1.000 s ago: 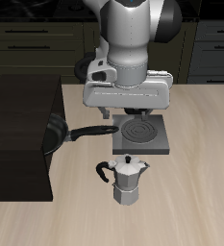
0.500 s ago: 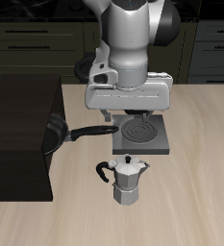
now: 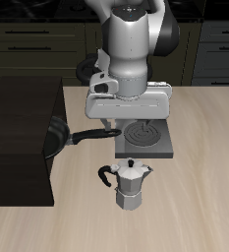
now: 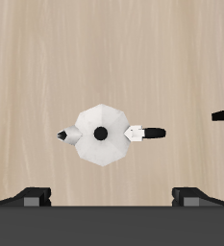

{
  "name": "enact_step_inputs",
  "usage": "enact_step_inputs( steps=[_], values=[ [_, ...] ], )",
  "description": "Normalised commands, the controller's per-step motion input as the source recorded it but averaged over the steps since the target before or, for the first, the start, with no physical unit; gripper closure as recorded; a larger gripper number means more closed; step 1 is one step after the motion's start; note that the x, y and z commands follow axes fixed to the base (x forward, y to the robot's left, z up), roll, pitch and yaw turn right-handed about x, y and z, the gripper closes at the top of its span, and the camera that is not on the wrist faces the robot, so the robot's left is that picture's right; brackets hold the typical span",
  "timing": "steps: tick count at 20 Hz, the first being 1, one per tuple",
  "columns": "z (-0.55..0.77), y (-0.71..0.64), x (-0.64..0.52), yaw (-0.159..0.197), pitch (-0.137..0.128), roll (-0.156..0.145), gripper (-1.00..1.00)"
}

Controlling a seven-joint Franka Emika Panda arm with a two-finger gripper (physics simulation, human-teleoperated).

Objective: Place the moka pot on the stove and turn on the stove

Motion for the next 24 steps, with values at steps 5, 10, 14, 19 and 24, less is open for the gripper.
enact_step_inputs(
  steps=[5,10,14,19,24],
  values=[
    [-0.08,0.0,0.03,0.008,0.005,0.008,-1.0],
    [-0.1,0.07,0.03,-0.008,0.007,0.006,-1.0],
    [-0.24,0.18,0.06,-0.028,0.029,0.019,-1.0],
    [-0.27,0.08,0.08,0.036,0.018,0.008,-1.0],
    [-0.24,0.03,0.05,-0.006,0.026,0.004,-1.0]
  ],
)
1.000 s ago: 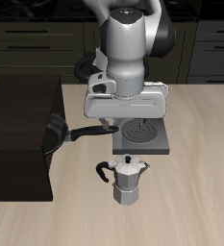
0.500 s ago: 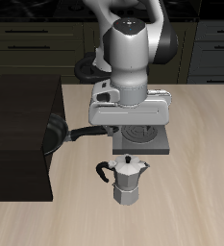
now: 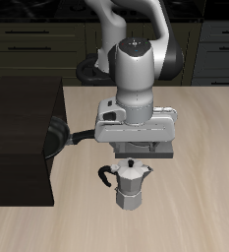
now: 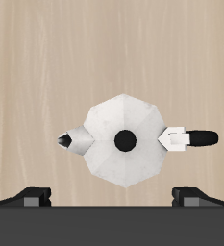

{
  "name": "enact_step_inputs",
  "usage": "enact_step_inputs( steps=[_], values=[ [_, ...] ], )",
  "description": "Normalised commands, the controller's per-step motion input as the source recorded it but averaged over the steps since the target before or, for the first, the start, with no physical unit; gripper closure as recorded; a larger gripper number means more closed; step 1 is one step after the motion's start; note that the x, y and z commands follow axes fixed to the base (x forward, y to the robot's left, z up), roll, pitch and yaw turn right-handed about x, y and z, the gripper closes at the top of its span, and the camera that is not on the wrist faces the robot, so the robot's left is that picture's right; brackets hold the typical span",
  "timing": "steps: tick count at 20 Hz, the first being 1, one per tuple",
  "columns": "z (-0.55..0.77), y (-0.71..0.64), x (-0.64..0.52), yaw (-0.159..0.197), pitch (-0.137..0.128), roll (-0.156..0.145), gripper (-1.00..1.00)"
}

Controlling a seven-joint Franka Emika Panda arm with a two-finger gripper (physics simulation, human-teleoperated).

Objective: Place the moka pot on the stove and turn on the stove

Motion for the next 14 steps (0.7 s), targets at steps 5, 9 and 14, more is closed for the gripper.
enact_step_inputs(
  steps=[5,9,14],
  values=[
    [-0.22,-0.03,0.04,-0.005,0.029,-0.002,-1.0],
    [-0.2,-0.09,0.04,-0.019,0.03,-0.016,-1.0],
    [-0.1,-0.11,0.01,0.002,0.012,-0.012,-1.0]
  ],
)
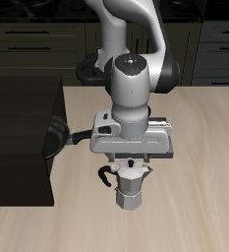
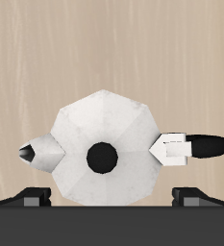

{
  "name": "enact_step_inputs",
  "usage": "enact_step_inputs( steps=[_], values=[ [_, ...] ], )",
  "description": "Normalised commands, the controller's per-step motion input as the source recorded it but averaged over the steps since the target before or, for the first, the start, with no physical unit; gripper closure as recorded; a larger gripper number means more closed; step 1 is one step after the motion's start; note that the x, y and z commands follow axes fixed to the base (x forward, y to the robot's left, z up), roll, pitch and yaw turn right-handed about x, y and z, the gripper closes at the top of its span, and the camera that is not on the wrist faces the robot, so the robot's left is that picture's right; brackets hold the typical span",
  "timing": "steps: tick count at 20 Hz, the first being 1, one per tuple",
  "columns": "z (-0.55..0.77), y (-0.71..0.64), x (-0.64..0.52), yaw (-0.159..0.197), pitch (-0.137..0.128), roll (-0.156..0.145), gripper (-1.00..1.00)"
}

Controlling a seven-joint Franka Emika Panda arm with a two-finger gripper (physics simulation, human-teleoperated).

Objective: Place the moka pot on the stove and turn on the stove

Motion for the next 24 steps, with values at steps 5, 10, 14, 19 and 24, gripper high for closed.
enact_step_inputs(
  steps=[5,10,14,19,24],
  values=[
    [-0.07,-0.01,0.0,-0.01,0.014,-0.004,-1.0],
    [-0.17,0.03,0.01,0.002,0.028,0.007,-1.0],
    [-0.23,-0.02,0.03,0.003,0.036,-0.006,-1.0],
    [-0.18,-0.06,0.06,0.007,0.043,0.002,-1.0],
    [0.04,-0.02,0.0,0.001,-0.01,0.006,1.0]
  ],
)
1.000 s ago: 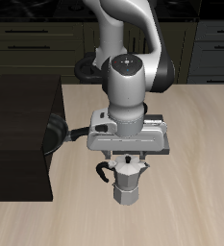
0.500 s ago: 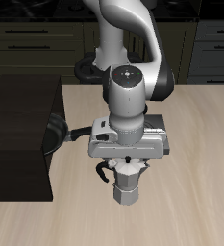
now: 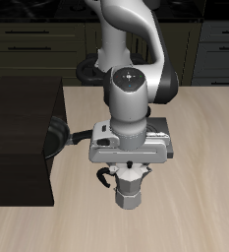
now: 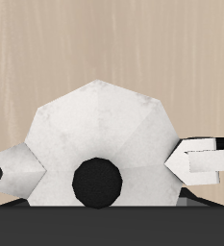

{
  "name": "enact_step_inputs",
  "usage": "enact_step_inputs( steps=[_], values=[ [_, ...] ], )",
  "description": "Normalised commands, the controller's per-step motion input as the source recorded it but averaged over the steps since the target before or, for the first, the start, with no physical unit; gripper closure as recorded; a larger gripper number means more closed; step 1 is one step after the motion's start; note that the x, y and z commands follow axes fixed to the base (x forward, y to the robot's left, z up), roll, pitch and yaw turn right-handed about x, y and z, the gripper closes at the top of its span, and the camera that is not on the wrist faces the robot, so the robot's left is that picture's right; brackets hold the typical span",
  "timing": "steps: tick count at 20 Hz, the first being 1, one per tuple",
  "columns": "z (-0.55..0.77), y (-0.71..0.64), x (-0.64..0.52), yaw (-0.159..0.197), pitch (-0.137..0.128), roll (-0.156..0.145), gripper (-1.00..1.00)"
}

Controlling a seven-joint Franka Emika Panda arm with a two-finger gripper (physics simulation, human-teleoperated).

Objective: Place the moka pot on the stove and turn on the stove

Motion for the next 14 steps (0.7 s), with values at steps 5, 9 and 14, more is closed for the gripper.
enact_step_inputs(
  steps=[5,9,14],
  values=[
    [0.28,0.05,-0.08,0.014,-0.036,0.004,1.0],
    [0.47,0.04,-0.16,-0.002,-0.056,0.012,1.0],
    [0.48,0.01,-0.18,-0.02,-0.036,-0.01,1.0]
  ],
)
